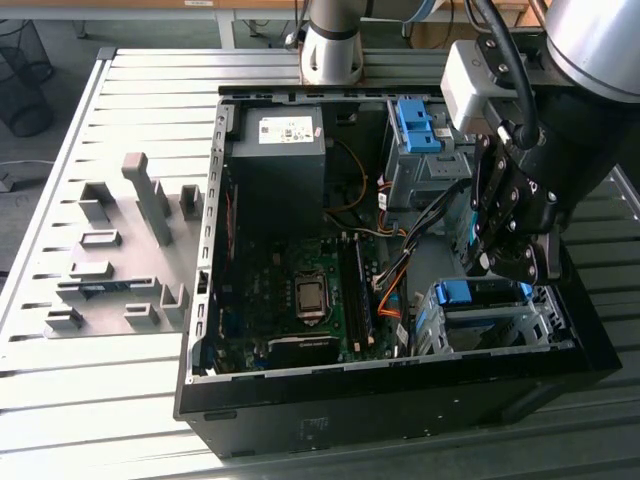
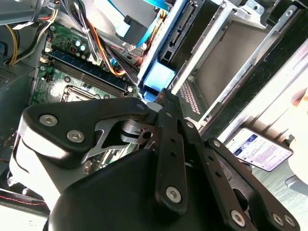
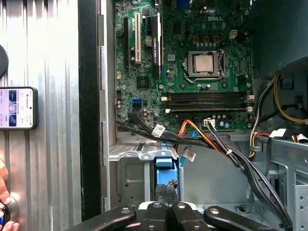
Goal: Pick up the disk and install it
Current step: 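Insert the first disk wire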
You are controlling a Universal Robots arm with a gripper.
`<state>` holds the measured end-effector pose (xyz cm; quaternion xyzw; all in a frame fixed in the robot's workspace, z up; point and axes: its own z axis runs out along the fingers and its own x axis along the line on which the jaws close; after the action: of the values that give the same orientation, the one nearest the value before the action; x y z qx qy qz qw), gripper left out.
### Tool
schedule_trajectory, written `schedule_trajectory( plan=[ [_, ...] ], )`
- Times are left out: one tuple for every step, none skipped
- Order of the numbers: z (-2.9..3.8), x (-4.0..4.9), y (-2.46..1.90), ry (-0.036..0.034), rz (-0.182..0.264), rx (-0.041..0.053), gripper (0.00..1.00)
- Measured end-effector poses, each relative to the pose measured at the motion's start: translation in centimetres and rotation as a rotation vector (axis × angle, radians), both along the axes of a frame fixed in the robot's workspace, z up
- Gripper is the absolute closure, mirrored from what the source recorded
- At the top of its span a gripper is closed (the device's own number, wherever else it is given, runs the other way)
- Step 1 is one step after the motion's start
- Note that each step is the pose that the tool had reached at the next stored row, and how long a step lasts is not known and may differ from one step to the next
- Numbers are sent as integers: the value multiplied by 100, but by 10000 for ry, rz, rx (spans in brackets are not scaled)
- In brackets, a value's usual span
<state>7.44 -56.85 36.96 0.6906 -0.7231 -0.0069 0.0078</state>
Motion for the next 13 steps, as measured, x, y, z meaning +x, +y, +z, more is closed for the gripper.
schedule_trajectory(
  plan=[
    [-1,5,0,0,1,1,89],
    [-1,11,0,0,0,2,89],
    [0,14,0,0,0,0,89],
    [1,17,0,0,-1,-1,89],
    [0,26,0,0,0,-1,89],
    [0,42,-1,0,0,0,89],
    [0,70,-1,0,0,0,89],
    [-1,115,0,6,0,-1,89],
    [-3,160,0,14,0,-1,89],
    [-4,205,0,24,-1,-1,89],
    [-6,254,1,34,0,-1,89],
    [-7,299,2,40,1,-1,89],
    [-9,341,4,45,0,0,89]
  ],
)
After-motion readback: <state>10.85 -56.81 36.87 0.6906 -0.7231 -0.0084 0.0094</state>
